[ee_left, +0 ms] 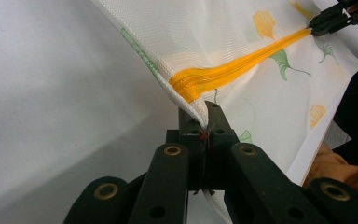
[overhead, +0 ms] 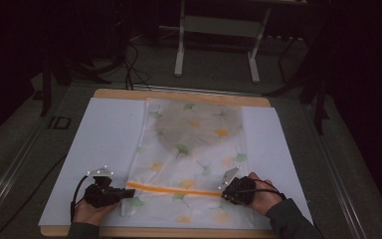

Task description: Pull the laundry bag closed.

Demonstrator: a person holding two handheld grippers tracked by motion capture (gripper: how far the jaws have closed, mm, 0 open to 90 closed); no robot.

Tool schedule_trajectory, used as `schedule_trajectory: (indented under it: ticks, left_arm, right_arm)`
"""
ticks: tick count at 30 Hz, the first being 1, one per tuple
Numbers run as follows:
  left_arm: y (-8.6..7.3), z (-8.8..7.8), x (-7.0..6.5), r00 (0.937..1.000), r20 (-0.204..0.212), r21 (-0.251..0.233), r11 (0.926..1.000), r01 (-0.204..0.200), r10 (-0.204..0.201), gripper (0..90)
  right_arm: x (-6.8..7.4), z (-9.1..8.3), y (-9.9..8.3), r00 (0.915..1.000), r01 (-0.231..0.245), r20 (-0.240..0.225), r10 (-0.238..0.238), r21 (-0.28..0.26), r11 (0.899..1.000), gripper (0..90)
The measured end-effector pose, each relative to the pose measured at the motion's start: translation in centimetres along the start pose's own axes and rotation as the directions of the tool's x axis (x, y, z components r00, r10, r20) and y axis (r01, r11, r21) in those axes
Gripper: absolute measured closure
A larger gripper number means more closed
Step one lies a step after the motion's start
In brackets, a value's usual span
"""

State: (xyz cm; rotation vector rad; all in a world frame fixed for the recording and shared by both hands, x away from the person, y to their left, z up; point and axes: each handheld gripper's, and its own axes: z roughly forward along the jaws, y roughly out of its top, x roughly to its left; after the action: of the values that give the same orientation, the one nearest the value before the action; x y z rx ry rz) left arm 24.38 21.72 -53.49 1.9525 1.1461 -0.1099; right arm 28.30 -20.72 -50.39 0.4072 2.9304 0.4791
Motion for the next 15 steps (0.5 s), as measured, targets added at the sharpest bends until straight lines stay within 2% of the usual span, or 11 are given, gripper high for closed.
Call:
schedule_trajectory:
  ticks: [15]
  left_arm:
    - [0.0,0.0,0.0,1.0,0.002,-0.002,1.0,0.006,-0.006,88.6]
  right_arm:
    - [-0.7,-0.9,-1.6,0.9998,-0.019,-0.008,0.019,0.006,1.0,84.8]
